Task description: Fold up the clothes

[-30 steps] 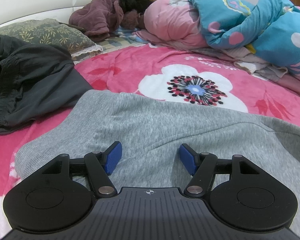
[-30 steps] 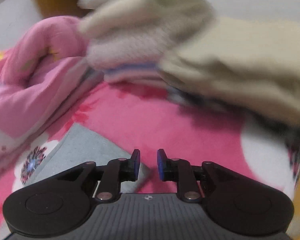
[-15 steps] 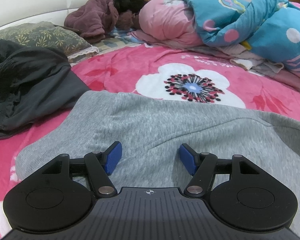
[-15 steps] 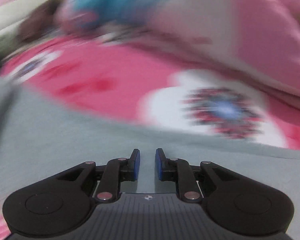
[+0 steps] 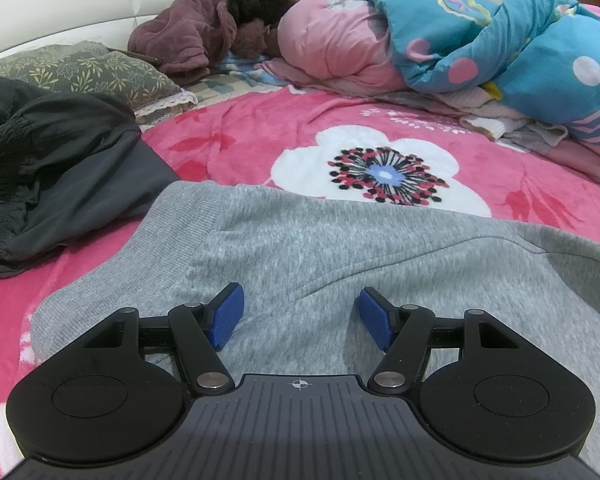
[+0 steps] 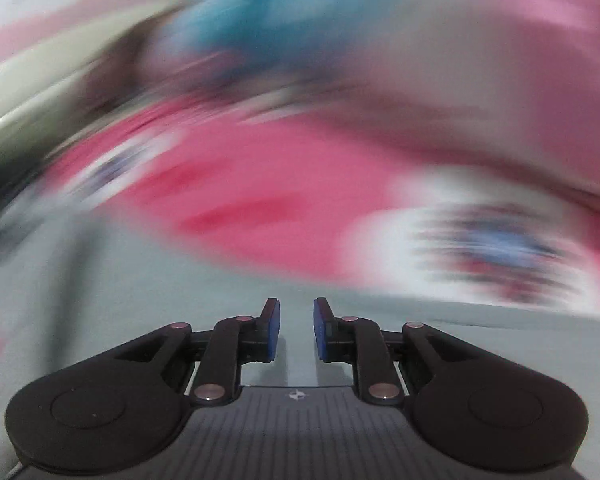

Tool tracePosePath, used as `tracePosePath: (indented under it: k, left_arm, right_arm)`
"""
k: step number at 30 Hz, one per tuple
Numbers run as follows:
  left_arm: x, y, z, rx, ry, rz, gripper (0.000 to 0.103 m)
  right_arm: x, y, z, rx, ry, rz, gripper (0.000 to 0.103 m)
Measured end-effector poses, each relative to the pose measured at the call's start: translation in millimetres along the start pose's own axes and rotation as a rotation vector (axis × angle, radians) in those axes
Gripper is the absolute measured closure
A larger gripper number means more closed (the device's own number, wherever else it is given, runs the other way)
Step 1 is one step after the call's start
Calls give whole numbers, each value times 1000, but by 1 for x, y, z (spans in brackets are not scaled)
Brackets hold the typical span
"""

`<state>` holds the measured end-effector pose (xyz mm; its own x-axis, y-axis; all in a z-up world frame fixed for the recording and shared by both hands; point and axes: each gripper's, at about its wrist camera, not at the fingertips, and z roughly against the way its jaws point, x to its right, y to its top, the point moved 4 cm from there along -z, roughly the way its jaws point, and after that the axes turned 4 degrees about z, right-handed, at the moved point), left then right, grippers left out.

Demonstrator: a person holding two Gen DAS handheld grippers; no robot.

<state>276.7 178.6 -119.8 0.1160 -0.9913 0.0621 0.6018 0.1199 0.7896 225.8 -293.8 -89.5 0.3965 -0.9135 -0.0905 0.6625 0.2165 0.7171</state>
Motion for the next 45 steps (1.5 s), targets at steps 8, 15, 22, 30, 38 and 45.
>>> tracePosePath:
  k: [8,15,22,30,38,45]
  left_arm:
    - [-2,1,0,-6,-16,19,38]
    - [-3,2,0,-8,-21,26,38]
    - [-6,3,0,-13,-37,44,38]
    - [-9,2,1,-15,-55,60,39]
    - [-8,3,1,-15,-51,60,39]
    - [-6,2,1,-12,-41,49,39]
  right_arm:
    - [54,14,-30,-87,-406,-87,83]
    - [-69,26,33,12,-224,13,78]
    - [-209,-12,62,-38,10,163,59]
    - [-231,-61,64,-103,-157,332,80]
    - [-192,-28,95,28,-311,253,101]
    - [-124,21,84,67,-449,260,101]
